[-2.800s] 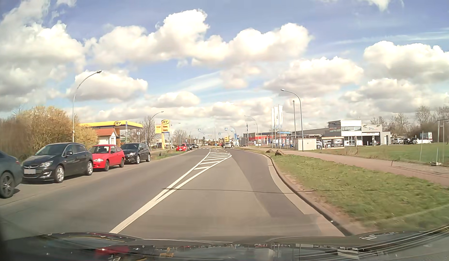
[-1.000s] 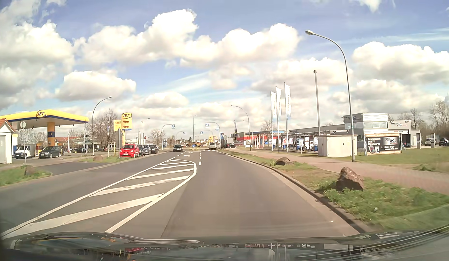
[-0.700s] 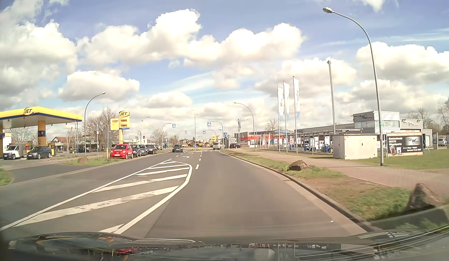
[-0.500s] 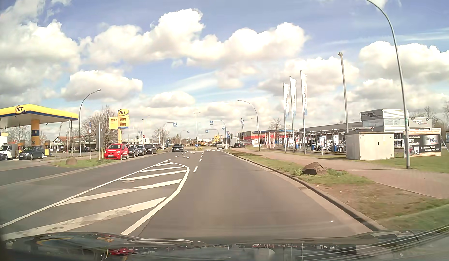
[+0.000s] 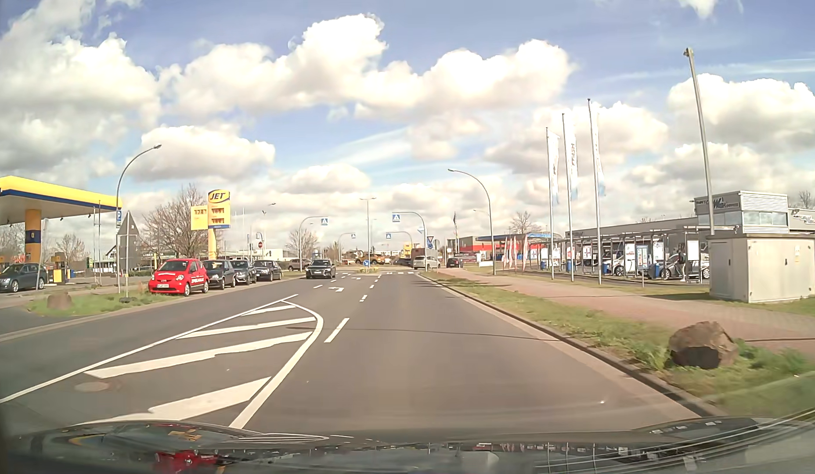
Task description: Follow the waypoints while adhering to traffic rules and regulations
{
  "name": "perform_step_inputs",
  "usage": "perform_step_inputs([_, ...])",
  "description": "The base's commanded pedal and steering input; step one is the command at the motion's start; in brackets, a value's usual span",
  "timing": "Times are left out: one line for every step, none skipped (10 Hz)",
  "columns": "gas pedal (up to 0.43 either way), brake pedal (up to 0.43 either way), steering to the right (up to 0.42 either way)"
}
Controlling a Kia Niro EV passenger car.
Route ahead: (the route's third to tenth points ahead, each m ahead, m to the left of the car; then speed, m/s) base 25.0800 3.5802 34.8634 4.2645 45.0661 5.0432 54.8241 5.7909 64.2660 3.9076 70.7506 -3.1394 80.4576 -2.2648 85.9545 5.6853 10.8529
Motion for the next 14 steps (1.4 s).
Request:
perform_step_inputs([0.000, 0.000, -0.028])
perform_step_inputs([0.000, 0.000, -0.026])
perform_step_inputs([0.000, 0.000, -0.024])
perform_step_inputs([0.000, 0.000, -0.021])
perform_step_inputs([0.000, 0.000, -0.019])
perform_step_inputs([0.000, 0.000, -0.016])
perform_step_inputs([0.000, 0.000, -0.015])
perform_step_inputs([0.000, 0.000, -0.014])
perform_step_inputs([0.000, 0.000, -0.013])
perform_step_inputs([0.000, 0.000, -0.013])
perform_step_inputs([0.000, 0.000, -0.012])
perform_step_inputs([0.000, 0.000, -0.012])
perform_step_inputs([0.000, 0.000, -0.012])
perform_step_inputs([0.000, 0.000, -0.010])
